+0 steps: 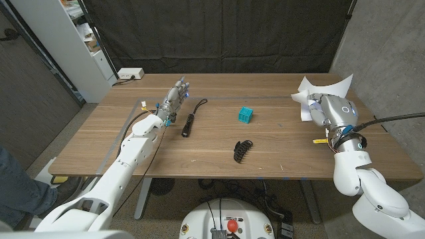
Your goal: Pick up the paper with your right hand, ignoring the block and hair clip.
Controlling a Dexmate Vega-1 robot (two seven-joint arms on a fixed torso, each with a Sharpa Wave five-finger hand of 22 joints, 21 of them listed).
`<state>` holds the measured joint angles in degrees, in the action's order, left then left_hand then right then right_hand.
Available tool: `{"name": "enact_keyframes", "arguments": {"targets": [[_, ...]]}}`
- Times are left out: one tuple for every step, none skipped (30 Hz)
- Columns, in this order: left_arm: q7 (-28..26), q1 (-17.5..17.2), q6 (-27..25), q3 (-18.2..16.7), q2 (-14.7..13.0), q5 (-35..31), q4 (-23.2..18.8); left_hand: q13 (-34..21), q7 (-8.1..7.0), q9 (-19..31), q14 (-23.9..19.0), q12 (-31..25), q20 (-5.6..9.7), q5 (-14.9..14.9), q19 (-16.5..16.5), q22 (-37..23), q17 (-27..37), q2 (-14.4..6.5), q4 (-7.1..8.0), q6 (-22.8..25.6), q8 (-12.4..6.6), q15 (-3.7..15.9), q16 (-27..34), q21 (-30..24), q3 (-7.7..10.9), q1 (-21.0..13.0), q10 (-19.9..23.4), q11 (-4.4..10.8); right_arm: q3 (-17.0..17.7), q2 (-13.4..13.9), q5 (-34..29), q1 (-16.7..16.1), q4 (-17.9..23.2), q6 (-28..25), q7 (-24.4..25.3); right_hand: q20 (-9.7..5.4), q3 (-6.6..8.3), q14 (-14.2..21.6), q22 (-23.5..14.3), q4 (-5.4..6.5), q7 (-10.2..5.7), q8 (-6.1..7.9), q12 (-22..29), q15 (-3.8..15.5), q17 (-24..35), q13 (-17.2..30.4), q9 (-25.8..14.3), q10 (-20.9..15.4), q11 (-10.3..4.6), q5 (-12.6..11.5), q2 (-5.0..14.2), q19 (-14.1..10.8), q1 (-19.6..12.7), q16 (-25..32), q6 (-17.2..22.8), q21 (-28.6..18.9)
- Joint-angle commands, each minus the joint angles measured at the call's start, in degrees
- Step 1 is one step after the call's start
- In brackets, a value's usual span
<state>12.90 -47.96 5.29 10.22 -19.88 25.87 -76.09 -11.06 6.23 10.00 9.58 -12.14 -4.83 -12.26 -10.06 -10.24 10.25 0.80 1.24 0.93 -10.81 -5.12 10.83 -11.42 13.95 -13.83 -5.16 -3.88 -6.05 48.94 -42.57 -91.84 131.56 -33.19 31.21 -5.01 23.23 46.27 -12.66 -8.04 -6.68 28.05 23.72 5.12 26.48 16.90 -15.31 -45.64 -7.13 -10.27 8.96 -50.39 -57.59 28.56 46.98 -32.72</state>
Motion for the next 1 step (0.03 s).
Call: {"name": "enact_keyframes", "arguments": {"targets": [[-0.01, 0.49, -0.1, 0.44, 0.29, -0.22, 0.58, -0.07, 0.04, 0.34, 0.66, 0.05, -0.44, 0.26, -3.98, -0.28, 0.24, -0.71, -0.13, 0.37, -0.12, -0.01, 0.0, -0.06, 0.04, -0.29, -0.09, 0.3, 1.05, -2.23, -0.99, -0.07, -0.77, 2.24, -0.53, 0.24, 0.23, 0.5, -0.18, 0.21, -0.48, 0.36, -0.15, 4.85, 0.33, 0.24, -0.16, -0.22, 0.1, 0.05, 0.15, 0.28, -0.74, -0.41, 0.57, -0.6]]}}
